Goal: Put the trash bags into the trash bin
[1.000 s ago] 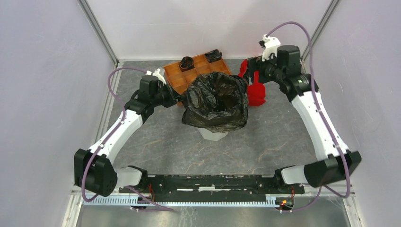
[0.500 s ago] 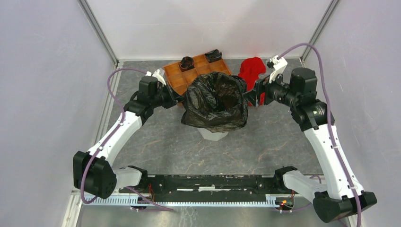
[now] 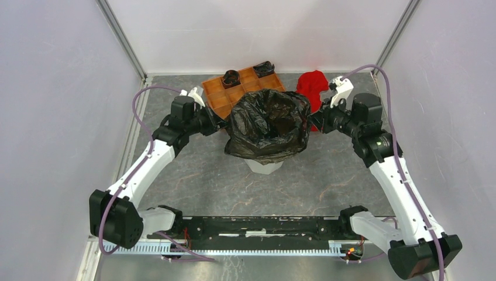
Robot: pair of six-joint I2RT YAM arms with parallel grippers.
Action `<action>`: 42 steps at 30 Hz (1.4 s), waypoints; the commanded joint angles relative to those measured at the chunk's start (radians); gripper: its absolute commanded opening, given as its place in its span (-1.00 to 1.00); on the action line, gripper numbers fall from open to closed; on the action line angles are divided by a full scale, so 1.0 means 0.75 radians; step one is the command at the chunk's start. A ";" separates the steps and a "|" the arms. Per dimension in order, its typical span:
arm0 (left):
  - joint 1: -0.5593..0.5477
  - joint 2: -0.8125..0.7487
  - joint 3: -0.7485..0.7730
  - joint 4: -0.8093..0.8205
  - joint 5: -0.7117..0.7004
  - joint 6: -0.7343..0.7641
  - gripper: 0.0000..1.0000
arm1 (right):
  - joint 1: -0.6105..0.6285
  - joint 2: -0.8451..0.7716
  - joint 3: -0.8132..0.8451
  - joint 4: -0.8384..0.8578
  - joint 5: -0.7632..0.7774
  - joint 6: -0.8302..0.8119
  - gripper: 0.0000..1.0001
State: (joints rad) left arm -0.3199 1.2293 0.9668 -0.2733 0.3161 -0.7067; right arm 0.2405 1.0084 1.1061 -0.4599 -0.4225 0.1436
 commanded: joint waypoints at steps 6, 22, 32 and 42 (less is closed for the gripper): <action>0.007 -0.050 -0.021 0.048 0.019 -0.038 -0.96 | -0.001 -0.046 -0.278 0.270 0.150 0.052 -0.74; 0.007 -0.105 -0.074 -0.056 -0.115 0.052 -0.96 | -0.001 -0.037 -0.380 0.171 0.331 -0.032 0.06; 0.008 -0.143 -0.074 -0.067 -0.080 0.037 -0.91 | -0.004 -0.304 -0.234 -0.159 0.375 -0.043 0.58; 0.007 -0.124 -0.081 -0.029 -0.049 0.016 -0.95 | -0.001 -0.394 -0.662 0.468 -0.202 0.288 0.45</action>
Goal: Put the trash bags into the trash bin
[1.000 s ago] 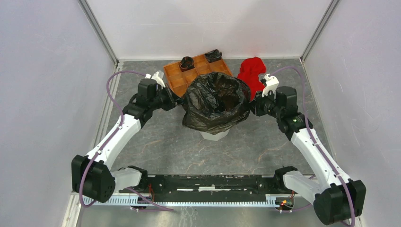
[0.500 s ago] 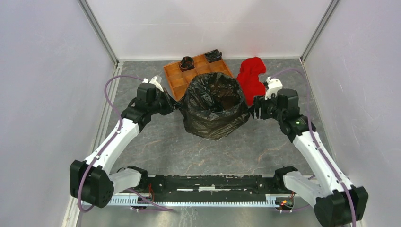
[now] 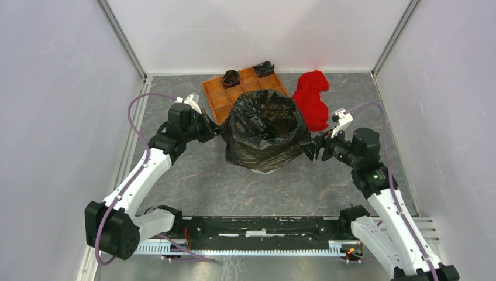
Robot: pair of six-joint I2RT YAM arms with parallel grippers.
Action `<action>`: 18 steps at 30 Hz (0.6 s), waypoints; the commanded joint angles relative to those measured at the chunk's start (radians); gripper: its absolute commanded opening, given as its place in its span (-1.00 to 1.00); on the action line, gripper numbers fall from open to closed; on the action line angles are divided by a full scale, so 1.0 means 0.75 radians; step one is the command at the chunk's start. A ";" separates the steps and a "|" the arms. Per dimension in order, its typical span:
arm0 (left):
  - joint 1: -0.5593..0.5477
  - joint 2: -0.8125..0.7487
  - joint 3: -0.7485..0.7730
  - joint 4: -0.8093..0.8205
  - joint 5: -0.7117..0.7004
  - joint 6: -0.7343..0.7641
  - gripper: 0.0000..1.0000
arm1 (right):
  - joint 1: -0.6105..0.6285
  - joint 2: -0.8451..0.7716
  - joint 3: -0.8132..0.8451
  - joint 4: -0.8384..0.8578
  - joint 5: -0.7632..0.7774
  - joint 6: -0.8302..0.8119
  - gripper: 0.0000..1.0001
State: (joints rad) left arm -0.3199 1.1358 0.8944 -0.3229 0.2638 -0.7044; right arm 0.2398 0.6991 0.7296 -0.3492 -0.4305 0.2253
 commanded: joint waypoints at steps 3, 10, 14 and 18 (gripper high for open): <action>0.007 0.004 -0.010 0.059 0.041 -0.006 -0.96 | 0.000 0.055 -0.338 0.626 -0.234 0.308 0.05; 0.007 0.014 -0.121 0.157 0.075 -0.058 -0.96 | 0.064 0.252 -0.549 0.930 -0.167 0.336 -0.12; 0.007 0.019 -0.116 0.141 0.069 -0.041 -0.96 | 0.067 0.268 -0.414 0.570 0.060 0.155 -0.05; 0.008 0.002 -0.106 0.117 0.036 -0.018 -0.95 | 0.068 0.207 -0.226 0.109 0.422 0.027 0.31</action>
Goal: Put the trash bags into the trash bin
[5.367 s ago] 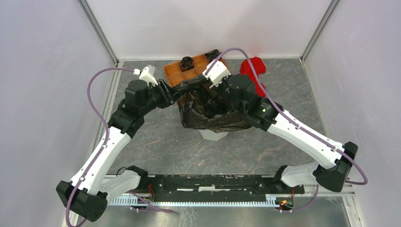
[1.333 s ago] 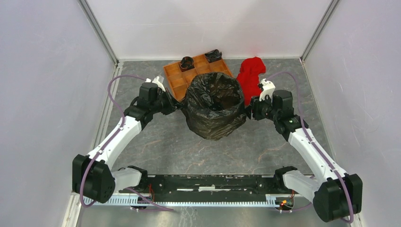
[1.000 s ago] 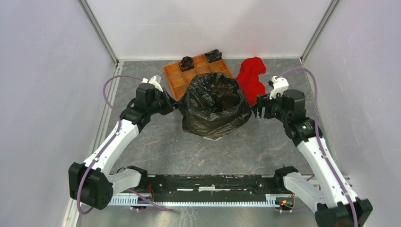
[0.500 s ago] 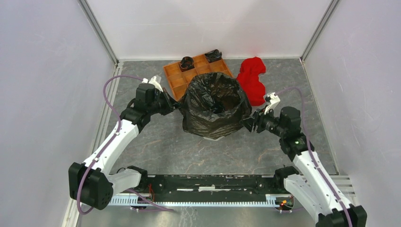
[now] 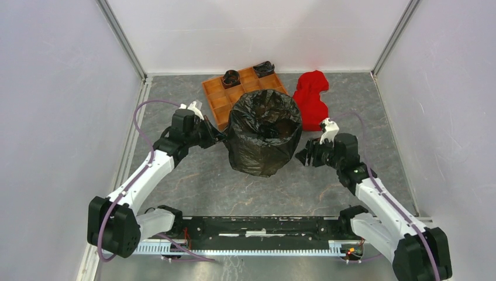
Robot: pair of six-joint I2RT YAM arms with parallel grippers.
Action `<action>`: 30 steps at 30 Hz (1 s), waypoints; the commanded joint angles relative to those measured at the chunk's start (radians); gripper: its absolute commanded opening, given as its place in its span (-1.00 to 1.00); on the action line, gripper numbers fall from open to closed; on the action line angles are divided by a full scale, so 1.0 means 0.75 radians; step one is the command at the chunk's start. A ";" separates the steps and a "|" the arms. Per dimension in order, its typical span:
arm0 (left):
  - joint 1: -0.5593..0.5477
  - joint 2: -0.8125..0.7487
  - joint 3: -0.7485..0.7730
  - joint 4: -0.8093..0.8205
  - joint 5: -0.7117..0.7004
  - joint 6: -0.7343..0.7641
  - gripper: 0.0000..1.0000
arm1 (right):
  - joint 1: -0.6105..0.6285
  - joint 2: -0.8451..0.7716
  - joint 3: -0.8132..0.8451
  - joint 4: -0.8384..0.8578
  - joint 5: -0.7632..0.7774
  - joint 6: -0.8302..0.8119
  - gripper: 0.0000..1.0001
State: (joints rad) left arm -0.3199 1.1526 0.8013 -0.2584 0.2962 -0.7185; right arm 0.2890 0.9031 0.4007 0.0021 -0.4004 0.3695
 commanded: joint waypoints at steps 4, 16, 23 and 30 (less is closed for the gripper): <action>0.007 -0.015 0.025 0.023 -0.012 0.017 -0.93 | 0.002 -0.130 0.406 -0.622 0.633 -0.218 0.46; 0.008 -0.005 0.034 0.050 -0.001 0.020 -0.91 | 0.149 0.203 1.222 -0.643 0.076 -0.399 0.71; 0.007 -0.034 0.017 0.057 -0.003 0.011 -0.89 | 0.549 0.538 1.472 -0.688 0.212 -0.437 0.52; 0.008 -0.049 0.005 0.063 0.016 -0.003 -0.90 | 0.747 0.788 1.464 -0.794 0.673 -0.535 0.02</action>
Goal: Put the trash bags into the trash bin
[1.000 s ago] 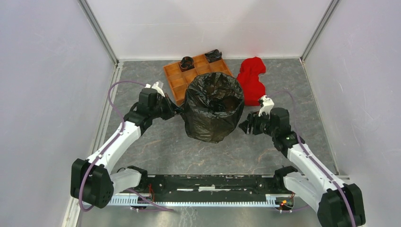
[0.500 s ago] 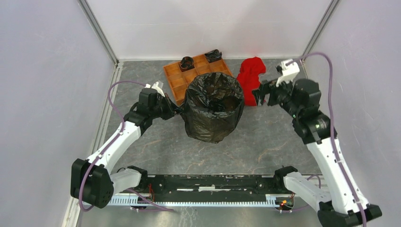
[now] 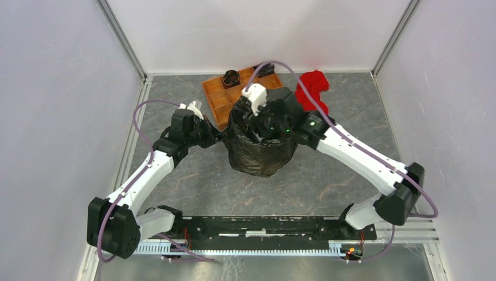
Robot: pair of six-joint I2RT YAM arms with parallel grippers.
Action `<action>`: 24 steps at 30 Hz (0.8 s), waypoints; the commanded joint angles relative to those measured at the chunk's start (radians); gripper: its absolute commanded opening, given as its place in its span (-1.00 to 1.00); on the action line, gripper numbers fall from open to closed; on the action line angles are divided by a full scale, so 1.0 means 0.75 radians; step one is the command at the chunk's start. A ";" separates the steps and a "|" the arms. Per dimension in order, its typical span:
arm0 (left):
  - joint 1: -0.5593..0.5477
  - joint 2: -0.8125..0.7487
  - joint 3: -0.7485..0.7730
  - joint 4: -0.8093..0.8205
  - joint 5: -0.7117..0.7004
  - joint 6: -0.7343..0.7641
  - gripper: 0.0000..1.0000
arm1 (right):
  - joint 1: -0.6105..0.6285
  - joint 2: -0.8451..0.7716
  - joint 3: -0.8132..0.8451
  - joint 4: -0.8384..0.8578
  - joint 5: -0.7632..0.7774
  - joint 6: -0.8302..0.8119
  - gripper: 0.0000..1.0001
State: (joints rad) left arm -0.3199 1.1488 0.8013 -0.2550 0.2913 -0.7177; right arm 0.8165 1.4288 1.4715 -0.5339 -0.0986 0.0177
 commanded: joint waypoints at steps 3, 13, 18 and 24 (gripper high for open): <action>0.006 -0.069 -0.004 0.065 0.034 -0.011 -0.90 | 0.052 0.187 0.034 -0.076 0.360 -0.079 -0.11; 0.007 -0.122 -0.034 0.041 0.011 -0.022 -0.88 | 0.053 0.358 -0.090 0.141 0.240 0.047 -0.26; 0.007 -0.106 -0.029 0.041 -0.001 -0.012 -0.89 | 0.052 0.327 -0.130 0.147 0.187 0.064 -0.15; 0.007 -0.101 -0.046 0.050 -0.038 0.001 -0.96 | 0.052 0.151 -0.046 0.032 0.237 0.036 0.16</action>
State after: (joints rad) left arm -0.3199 1.0744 0.7784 -0.2504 0.2878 -0.7181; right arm 0.8547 1.6684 1.3705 -0.4747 0.0570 0.0502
